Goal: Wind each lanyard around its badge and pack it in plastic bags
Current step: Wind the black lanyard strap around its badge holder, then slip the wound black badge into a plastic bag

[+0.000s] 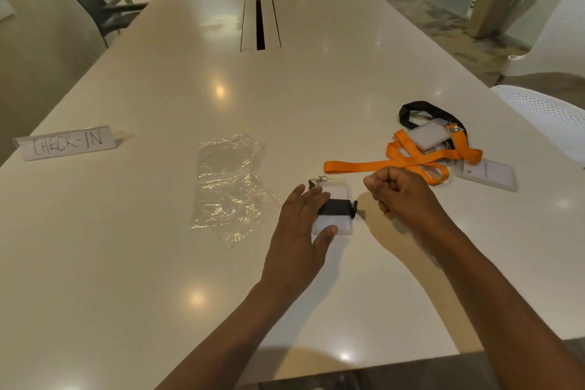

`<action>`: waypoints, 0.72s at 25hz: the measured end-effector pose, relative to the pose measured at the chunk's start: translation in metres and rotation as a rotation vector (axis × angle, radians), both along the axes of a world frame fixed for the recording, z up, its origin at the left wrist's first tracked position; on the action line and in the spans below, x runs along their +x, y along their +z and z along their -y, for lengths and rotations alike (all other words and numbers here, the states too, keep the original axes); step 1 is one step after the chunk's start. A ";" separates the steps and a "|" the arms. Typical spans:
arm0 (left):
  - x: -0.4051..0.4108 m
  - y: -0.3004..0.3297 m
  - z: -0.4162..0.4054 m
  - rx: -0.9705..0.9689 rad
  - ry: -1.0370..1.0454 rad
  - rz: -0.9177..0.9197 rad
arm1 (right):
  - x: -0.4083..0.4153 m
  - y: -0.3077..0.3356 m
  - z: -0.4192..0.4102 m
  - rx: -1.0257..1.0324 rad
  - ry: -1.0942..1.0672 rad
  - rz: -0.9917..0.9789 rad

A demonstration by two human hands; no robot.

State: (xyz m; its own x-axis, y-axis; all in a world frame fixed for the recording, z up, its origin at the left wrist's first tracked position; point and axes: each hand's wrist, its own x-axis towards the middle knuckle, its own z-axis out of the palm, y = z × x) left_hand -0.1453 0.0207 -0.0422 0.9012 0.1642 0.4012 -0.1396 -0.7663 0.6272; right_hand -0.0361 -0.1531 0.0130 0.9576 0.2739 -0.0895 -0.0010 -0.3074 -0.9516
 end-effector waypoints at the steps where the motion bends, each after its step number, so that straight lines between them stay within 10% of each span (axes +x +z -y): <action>1: -0.002 0.001 -0.009 -0.001 0.007 -0.003 | -0.003 0.004 -0.007 0.009 -0.018 0.028; 18: -0.045 -0.011 -0.152 0.028 0.304 -0.181 | -0.072 -0.043 -0.196 -0.244 -0.003 0.217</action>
State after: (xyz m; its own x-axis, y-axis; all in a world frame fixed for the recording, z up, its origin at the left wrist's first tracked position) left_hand -0.1901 0.1730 -0.0534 0.8699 0.4266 0.2476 0.2088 -0.7733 0.5987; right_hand -0.1080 0.0429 -0.0296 0.9623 0.2667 0.0544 0.1928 -0.5269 -0.8278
